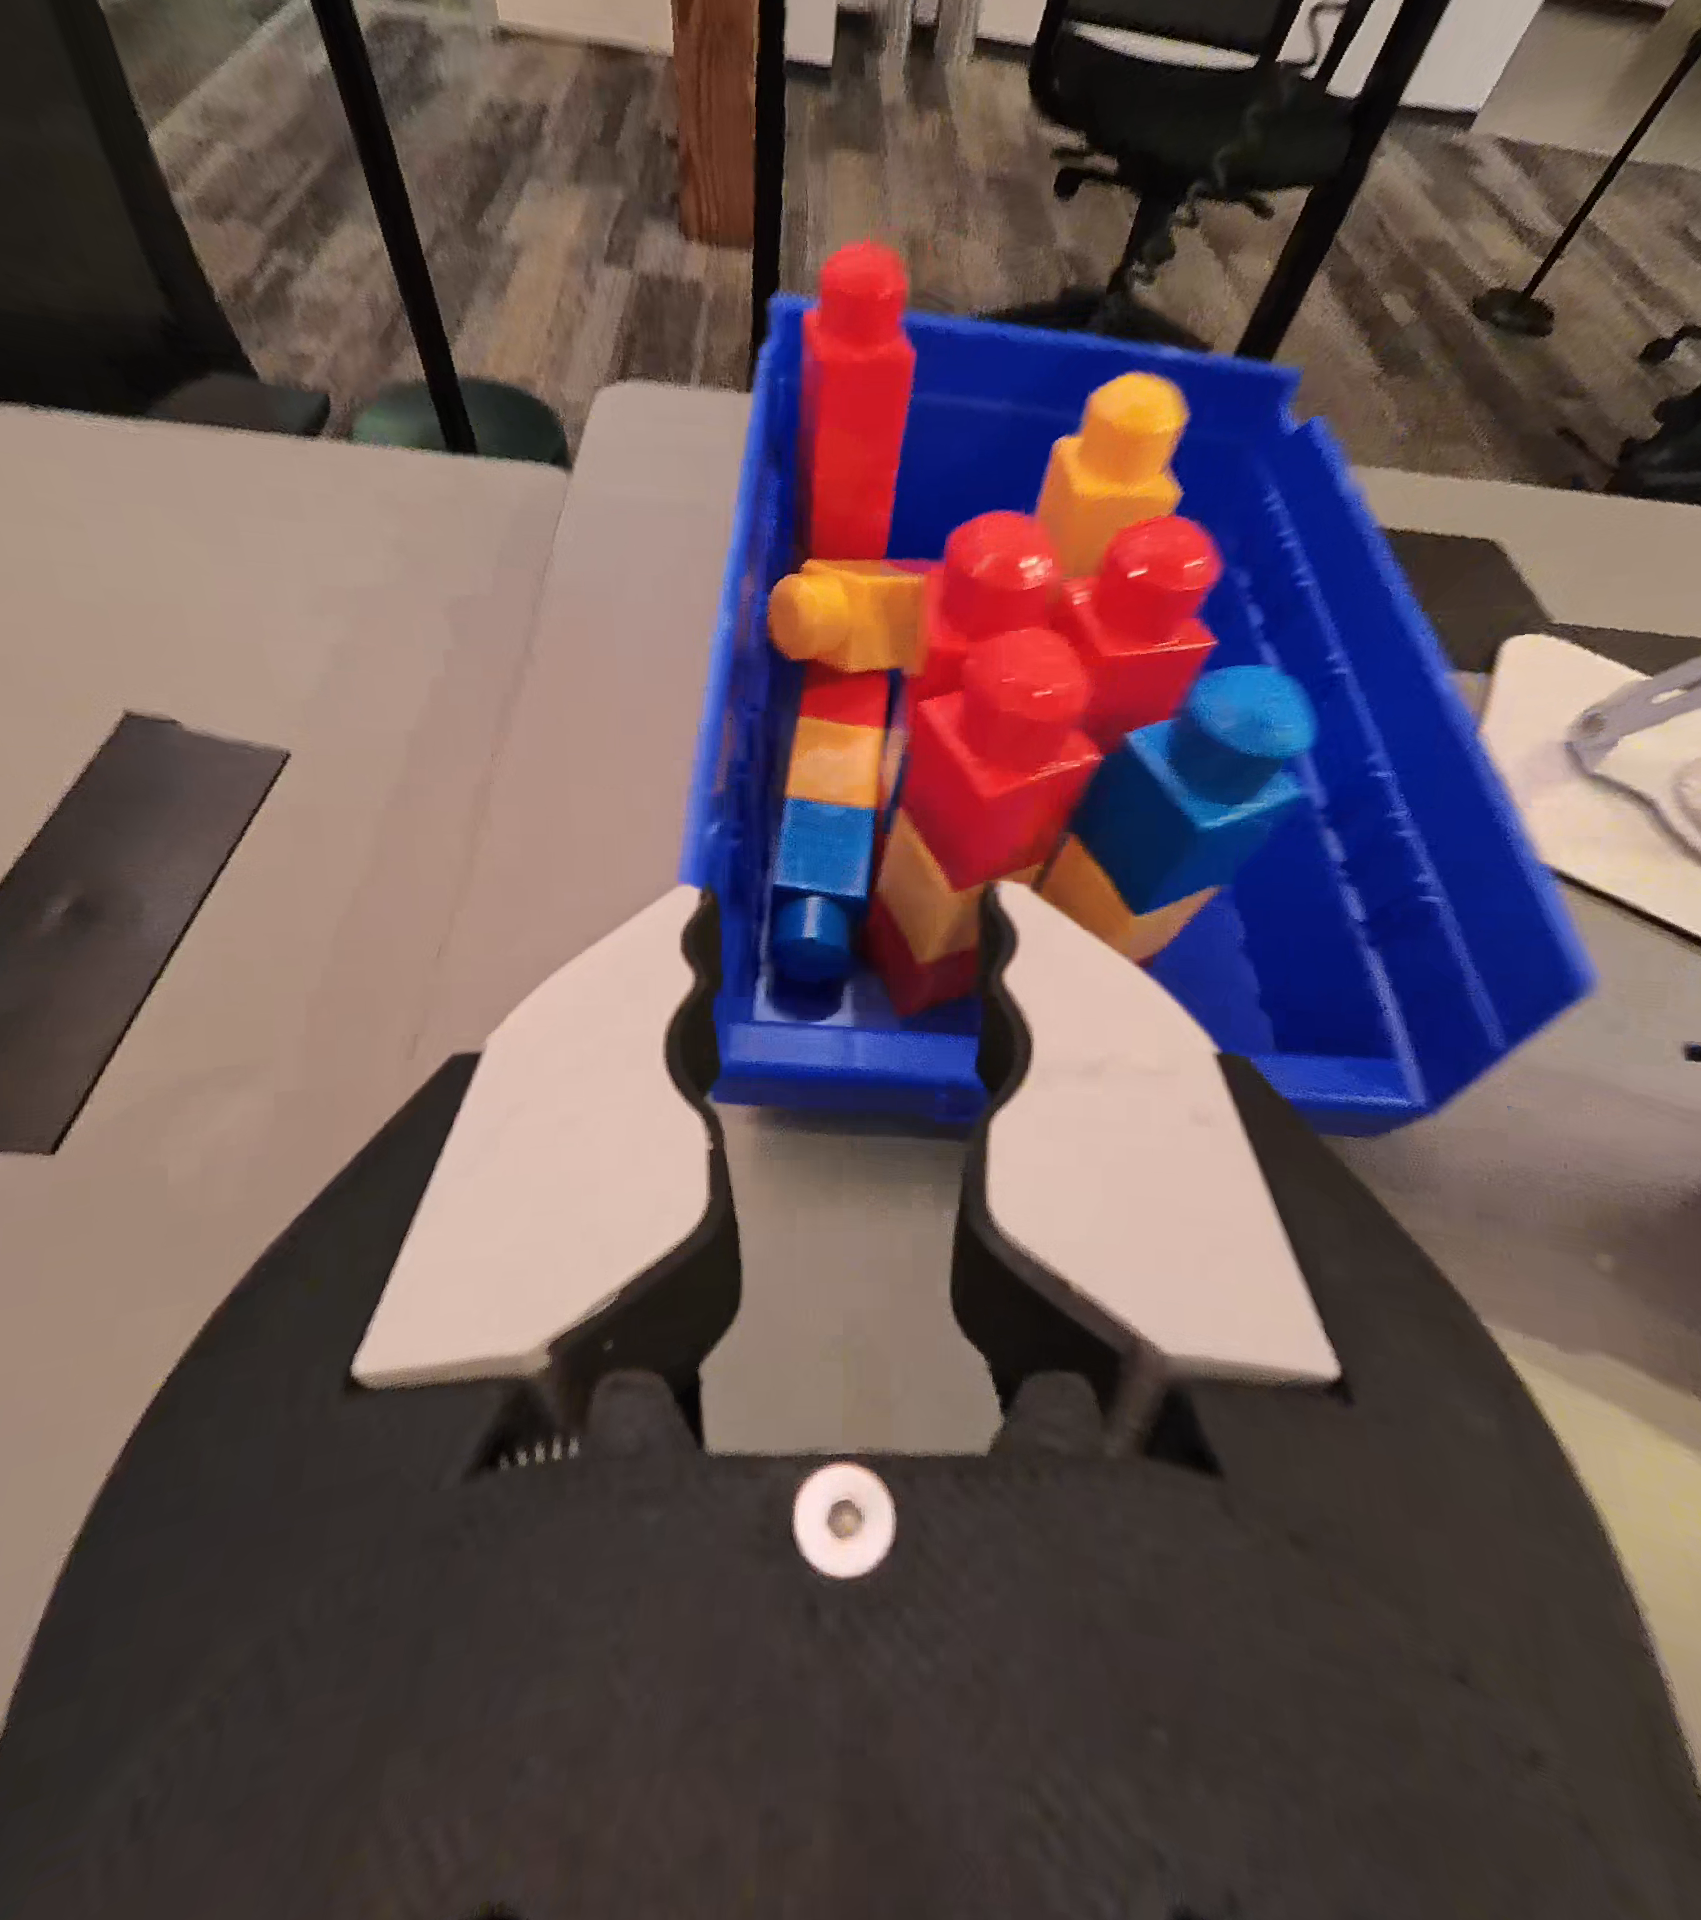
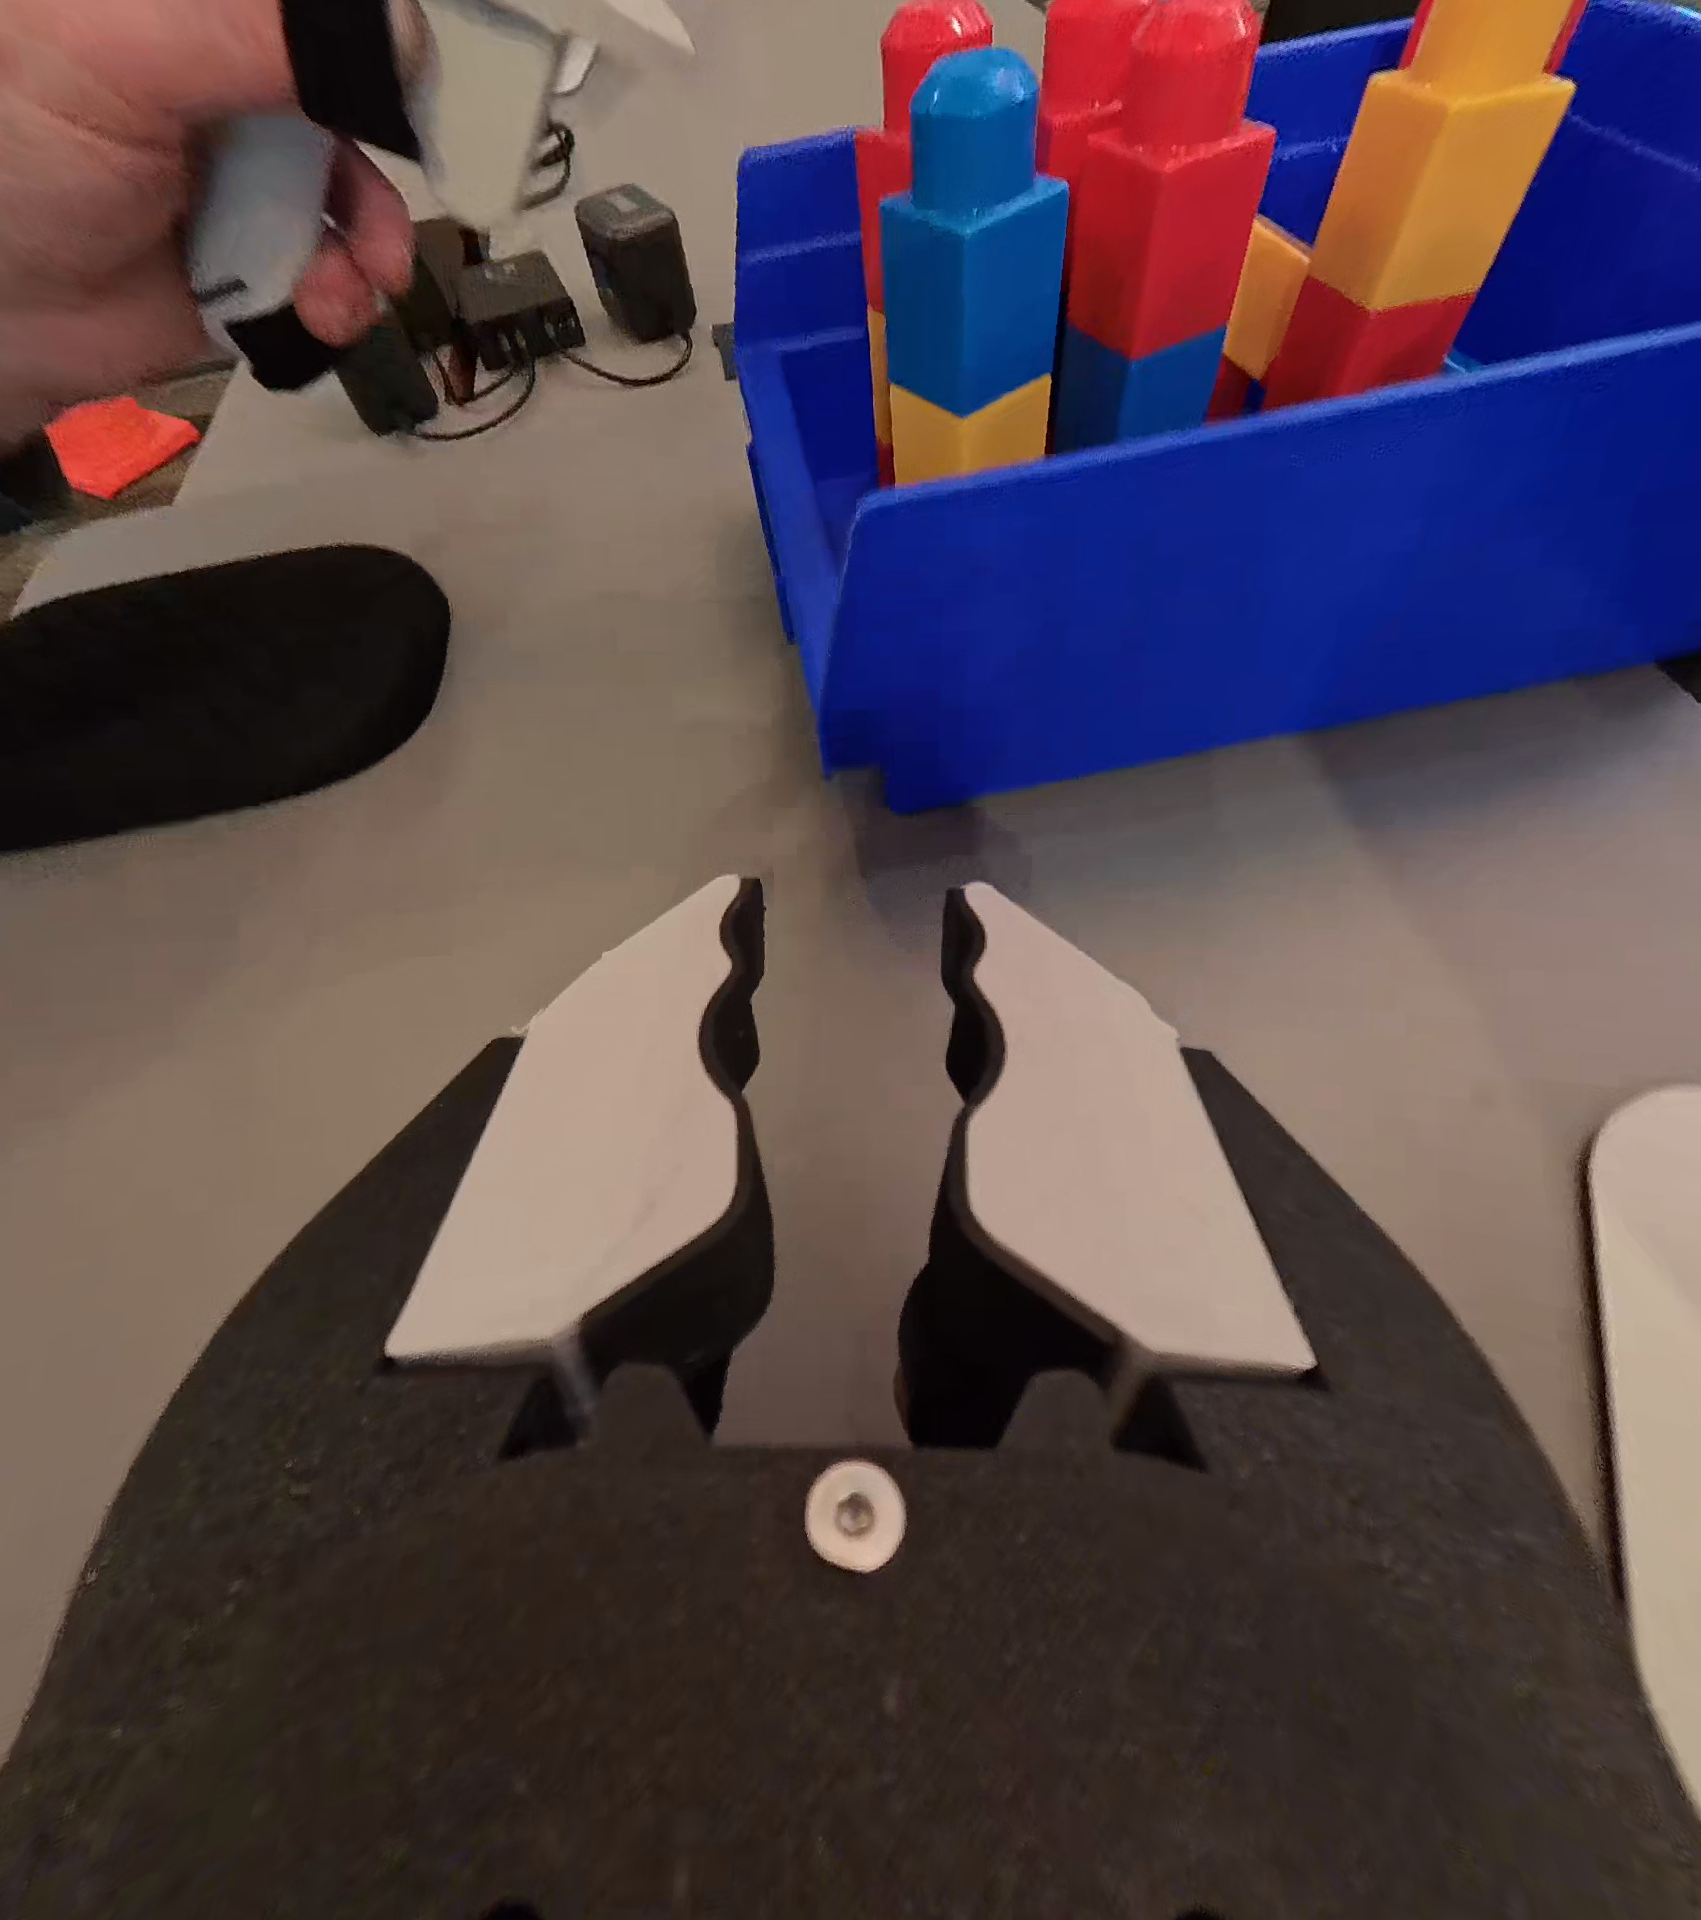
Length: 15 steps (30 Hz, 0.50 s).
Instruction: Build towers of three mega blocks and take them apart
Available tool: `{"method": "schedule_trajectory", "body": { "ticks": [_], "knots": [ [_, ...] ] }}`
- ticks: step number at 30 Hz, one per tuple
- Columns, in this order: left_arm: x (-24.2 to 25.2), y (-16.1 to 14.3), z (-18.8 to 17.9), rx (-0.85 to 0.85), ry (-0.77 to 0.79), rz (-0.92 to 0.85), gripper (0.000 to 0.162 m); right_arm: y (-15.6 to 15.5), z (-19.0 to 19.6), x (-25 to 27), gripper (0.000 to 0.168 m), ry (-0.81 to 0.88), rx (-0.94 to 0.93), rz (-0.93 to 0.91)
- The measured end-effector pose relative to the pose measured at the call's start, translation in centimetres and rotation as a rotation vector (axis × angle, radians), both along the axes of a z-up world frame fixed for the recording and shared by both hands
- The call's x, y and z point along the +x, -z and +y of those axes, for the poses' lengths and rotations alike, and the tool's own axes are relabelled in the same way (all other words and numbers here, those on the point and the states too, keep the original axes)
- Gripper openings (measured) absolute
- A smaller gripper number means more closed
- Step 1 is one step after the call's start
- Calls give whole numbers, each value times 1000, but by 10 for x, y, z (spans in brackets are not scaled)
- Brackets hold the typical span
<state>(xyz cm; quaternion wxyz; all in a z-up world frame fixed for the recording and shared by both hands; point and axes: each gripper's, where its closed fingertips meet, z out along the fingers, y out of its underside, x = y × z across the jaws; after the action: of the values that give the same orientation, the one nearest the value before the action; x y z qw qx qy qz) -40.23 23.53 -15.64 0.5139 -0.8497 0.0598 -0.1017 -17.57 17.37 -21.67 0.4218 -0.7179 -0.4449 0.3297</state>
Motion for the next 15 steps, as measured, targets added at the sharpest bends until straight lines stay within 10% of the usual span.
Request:
{"method": "schedule_trajectory", "body": {
  "ticks": [15],
  "knots": [
    [113,25,13,-33,23,118,59,18,-32,54,31,6,29,-48]
  ]
}}
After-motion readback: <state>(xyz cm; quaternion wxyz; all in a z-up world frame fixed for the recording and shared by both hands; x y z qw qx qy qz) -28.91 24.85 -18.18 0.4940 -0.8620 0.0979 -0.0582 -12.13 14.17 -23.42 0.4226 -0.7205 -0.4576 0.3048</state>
